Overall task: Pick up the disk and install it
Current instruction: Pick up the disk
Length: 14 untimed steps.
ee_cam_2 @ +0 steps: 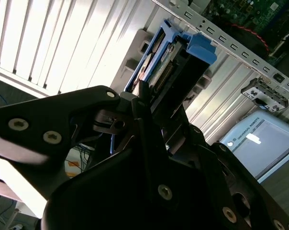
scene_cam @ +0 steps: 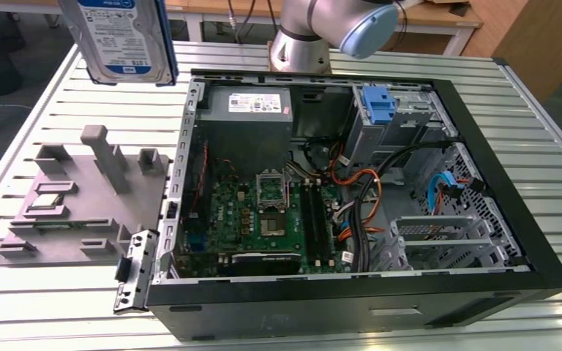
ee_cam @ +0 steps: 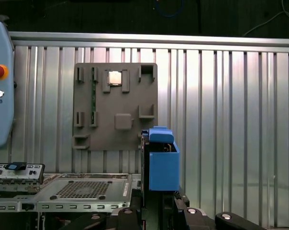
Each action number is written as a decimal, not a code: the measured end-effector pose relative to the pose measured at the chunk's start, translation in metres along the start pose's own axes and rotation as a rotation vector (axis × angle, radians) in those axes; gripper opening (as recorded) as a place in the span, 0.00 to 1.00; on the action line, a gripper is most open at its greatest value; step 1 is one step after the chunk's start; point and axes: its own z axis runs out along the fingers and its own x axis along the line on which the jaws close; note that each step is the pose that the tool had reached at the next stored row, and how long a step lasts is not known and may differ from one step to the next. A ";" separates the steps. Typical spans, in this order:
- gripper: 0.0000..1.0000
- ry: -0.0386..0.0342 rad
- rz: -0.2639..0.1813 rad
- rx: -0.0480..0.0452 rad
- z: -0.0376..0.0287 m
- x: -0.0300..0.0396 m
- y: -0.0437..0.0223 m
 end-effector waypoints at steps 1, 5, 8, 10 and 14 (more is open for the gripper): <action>0.35 0.0000 0.000 0.0000 0.0000 0.0000 -0.0023; 0.35 0.0000 0.000 0.0000 -0.0002 0.0000 -0.0097; 0.35 0.0000 0.000 0.0000 -0.0002 0.0000 -0.0110; 0.35 0.0000 0.000 0.0000 -0.0002 0.0000 -0.0115; 0.35 -0.0001 0.000 0.0000 -0.0002 0.0000 -0.0116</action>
